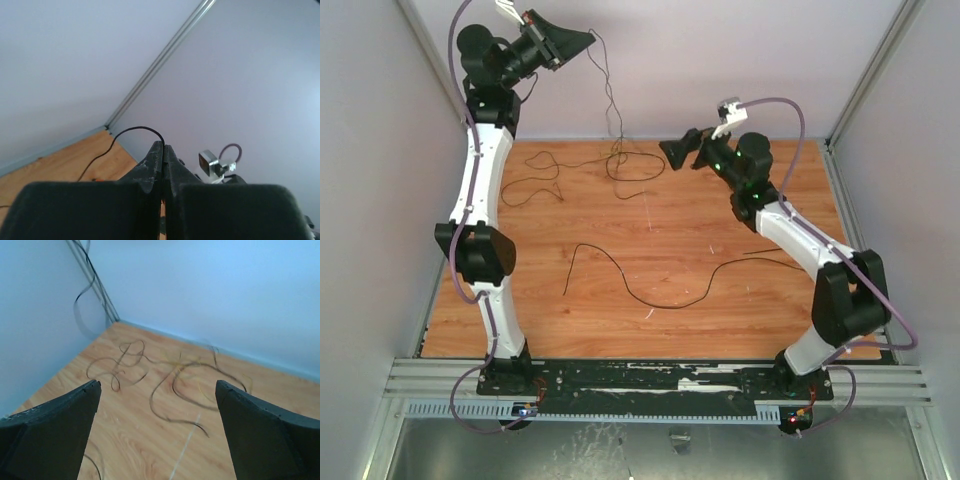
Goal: Zip-tie the wires
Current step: Pick up the cable at the center of the board, then straighten the cable at the center of the board.
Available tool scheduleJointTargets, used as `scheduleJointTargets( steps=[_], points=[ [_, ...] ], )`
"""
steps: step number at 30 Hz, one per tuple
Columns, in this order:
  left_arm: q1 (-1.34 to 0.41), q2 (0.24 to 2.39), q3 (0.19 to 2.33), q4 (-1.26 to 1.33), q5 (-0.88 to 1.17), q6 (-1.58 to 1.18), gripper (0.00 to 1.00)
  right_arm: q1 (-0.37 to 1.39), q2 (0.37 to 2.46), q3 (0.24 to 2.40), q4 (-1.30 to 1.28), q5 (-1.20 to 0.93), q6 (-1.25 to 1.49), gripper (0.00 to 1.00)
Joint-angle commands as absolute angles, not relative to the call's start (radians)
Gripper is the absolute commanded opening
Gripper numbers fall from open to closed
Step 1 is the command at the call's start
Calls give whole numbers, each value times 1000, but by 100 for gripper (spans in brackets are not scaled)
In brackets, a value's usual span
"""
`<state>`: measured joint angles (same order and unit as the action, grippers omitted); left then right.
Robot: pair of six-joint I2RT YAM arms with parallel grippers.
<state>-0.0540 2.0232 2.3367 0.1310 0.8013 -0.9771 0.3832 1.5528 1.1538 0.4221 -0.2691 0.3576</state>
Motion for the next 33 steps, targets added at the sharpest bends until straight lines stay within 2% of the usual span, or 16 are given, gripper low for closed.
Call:
scheduleJointTargets(
  steps=[1,7,15,23,33],
  points=[
    [-68,2030,2313,196,853,-1039,0,413,1641,1304,518,-339,331,99],
    [-89,2023,2292,196,860,-1028,0,478,1736,1438,523,-463,313,99],
    [-107,1990,2273,196,857,-1024,0,517,1860,1556,481,-513,320,99],
    [-114,1964,2273,198,849,-1027,0,525,1965,1689,380,-321,243,99],
    [-120,1935,2272,225,855,-1057,0,523,2029,1706,362,-224,249,99]
  ],
)
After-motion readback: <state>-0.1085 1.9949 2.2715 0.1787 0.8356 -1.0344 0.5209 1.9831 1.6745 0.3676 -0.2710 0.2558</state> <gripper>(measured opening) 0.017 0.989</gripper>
